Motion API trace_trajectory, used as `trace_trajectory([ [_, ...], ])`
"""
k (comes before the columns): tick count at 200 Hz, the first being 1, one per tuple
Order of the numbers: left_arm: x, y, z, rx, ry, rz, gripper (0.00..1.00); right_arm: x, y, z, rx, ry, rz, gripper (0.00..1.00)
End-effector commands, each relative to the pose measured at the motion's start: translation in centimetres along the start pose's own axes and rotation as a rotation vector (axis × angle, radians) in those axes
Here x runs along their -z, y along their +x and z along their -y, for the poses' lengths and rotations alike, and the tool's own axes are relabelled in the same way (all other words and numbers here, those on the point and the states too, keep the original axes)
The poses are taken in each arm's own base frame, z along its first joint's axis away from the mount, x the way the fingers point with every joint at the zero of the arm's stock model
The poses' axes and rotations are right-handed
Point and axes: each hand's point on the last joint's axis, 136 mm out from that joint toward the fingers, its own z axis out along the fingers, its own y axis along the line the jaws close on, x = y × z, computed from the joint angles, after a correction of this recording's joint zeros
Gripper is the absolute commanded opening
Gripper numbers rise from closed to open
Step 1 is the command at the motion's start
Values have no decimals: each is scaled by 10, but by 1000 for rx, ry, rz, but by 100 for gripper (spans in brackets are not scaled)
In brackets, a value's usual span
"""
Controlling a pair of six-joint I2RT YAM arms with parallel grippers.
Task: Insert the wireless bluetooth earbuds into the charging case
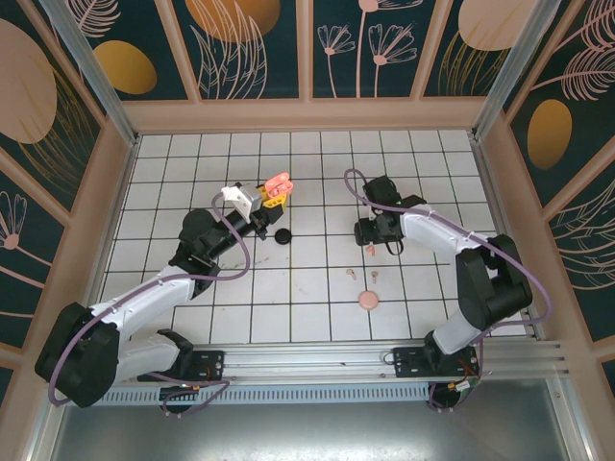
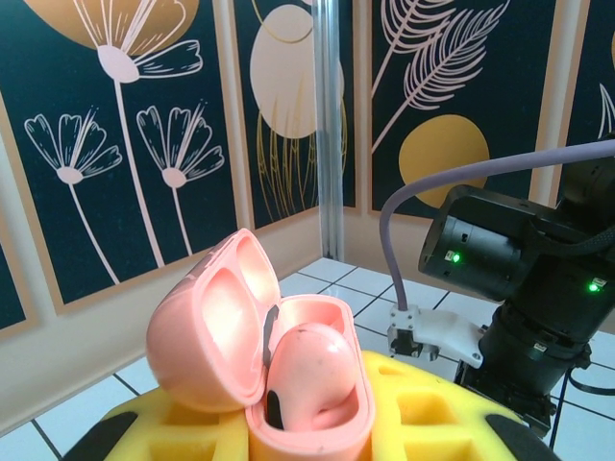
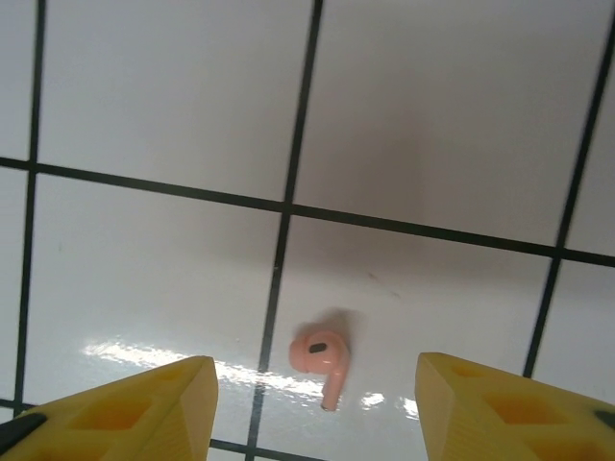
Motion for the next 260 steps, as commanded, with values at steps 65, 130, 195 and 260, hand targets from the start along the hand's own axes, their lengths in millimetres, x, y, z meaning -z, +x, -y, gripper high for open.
trace_trajectory([
  [65,-5,-17,0,-20,9,49,0,-21,16,2,120,55,-109,53],
  [130,-8,-16,0,-9,12,48,0,-35,19,5,132,84,-130,46],
  [195,-8,-16,0,-10,13,49,0,-44,20,6,140,85,-139,44],
  [260,-9,-15,0,-8,16,46,0,-49,20,6,137,87,-136,39],
])
